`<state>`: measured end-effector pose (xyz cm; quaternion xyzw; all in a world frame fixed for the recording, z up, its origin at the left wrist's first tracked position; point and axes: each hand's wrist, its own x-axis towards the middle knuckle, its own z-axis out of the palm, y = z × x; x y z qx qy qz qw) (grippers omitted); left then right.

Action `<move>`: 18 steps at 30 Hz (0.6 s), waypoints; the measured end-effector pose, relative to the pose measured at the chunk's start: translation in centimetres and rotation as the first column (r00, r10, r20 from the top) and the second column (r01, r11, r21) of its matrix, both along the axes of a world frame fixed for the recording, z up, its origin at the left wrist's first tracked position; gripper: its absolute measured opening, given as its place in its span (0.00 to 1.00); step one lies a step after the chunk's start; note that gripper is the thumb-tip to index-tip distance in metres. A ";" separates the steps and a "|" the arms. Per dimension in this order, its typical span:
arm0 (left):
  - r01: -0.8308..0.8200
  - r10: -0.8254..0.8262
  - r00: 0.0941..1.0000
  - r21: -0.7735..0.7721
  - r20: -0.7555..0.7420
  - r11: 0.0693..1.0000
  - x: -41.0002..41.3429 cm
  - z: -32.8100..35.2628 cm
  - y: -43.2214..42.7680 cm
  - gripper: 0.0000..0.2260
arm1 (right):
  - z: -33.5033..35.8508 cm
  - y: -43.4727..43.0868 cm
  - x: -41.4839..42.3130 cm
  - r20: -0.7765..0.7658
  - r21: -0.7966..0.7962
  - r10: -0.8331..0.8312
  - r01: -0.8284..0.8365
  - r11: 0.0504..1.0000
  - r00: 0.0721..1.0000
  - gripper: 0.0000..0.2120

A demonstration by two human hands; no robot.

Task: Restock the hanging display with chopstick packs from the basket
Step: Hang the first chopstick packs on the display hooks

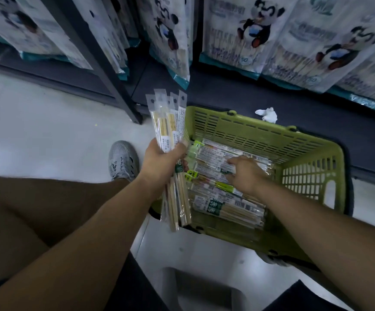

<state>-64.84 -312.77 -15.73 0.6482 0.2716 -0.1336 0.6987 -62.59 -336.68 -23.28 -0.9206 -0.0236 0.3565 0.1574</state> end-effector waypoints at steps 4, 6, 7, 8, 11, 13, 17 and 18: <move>-0.030 0.030 0.999 0.008 -0.027 1.000 0.2 -0.9 1.0 0.15 | -3.3 -0.8 -0.4 -0.045 -0.085 0.088 -0.091 0.992 0.995 0.40; -0.048 0.048 0.999 -0.010 -0.019 0.999 0.4 -1.2 1.0 0.10 | -4.3 -0.7 -0.4 0.035 -0.138 0.128 -0.122 0.983 0.991 0.38; -0.040 0.040 0.999 -0.012 -0.012 0.999 0.4 -1.2 1.0 0.08 | -4.5 -0.6 -0.4 0.060 -0.167 0.149 -0.138 0.976 0.987 0.36; -0.033 0.032 0.999 -0.018 -0.006 0.999 0.5 -1.3 0.9 0.07 | -4.7 -0.6 -0.2 0.067 -0.188 0.174 -0.159 0.969 0.982 0.33; -0.046 0.046 0.999 -0.046 -0.007 0.998 0.6 -1.2 0.7 0.09 | -4.8 -0.2 0.5 0.057 -0.225 0.223 -0.205 0.953 0.973 0.27; -0.064 0.063 0.998 -0.053 -0.013 0.997 0.6 -1.2 0.8 0.12 | -4.8 -0.1 0.7 0.063 -0.209 0.212 -0.195 0.958 0.975 0.24; -0.053 0.053 0.998 -0.030 -0.018 0.998 0.5 -1.3 0.8 0.15 | -4.6 0.0 0.5 0.067 -0.169 0.136 -0.123 0.978 0.988 0.22; -0.057 0.056 0.998 -0.036 -0.021 0.998 0.5 -1.3 0.8 0.13 | -4.6 0.2 0.4 0.070 -0.190 0.133 -0.118 0.975 0.989 0.21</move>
